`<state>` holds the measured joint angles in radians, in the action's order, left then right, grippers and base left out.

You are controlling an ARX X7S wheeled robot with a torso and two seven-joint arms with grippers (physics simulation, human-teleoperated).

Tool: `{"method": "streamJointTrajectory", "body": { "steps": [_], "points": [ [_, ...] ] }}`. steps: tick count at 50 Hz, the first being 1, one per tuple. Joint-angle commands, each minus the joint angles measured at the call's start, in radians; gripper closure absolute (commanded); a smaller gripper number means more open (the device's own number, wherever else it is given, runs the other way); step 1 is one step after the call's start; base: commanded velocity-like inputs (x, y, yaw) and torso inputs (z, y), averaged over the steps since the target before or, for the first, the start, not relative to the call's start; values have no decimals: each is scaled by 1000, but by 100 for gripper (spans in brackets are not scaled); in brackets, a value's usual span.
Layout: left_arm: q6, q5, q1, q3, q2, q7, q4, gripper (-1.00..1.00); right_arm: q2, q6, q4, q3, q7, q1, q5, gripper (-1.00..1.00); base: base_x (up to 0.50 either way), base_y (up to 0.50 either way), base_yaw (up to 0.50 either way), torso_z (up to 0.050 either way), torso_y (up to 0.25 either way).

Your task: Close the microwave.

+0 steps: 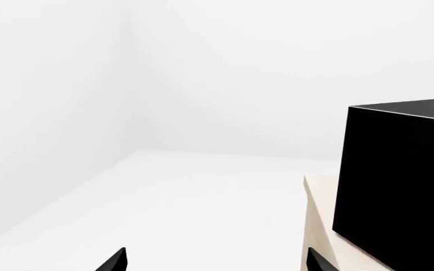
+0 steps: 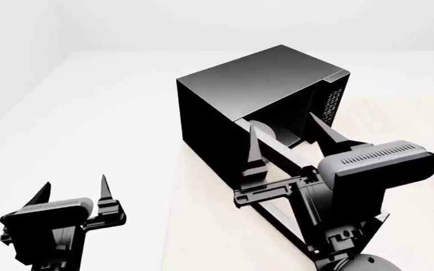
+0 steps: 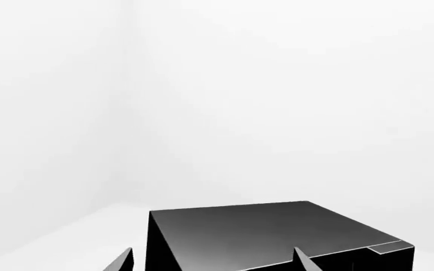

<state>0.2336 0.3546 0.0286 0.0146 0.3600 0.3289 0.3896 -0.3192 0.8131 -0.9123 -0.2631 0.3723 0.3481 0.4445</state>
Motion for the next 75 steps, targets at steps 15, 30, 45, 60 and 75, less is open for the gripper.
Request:
{"method": "streamJointTrajectory", "body": {
  "steps": [15, 30, 45, 60, 75],
  "points": [
    [0, 5, 1, 5, 7, 6, 4, -100, 17, 59, -9, -38, -6, 14, 81, -100, 0, 0, 0, 0, 0],
    [2, 9, -3, 7, 10, 9, 2, -100, 20, 85, 28, -72, 2, 22, 90, -100, 0, 0, 0, 0, 0],
    [-6, 6, -9, 12, 10, 11, -13, -100, 6, 94, 69, -115, 4, 19, 74, -100, 0, 0, 0, 0, 0],
    [-9, 6, -7, 14, 13, 16, -14, -100, 12, 80, 111, -140, 6, -7, 74, -100, 0, 0, 0, 0, 0],
    [-13, 6, -8, 18, 15, 19, -18, -100, 18, 43, 163, -150, -7, -42, 82, -100, 0, 0, 0, 0, 0]
  ]
}}
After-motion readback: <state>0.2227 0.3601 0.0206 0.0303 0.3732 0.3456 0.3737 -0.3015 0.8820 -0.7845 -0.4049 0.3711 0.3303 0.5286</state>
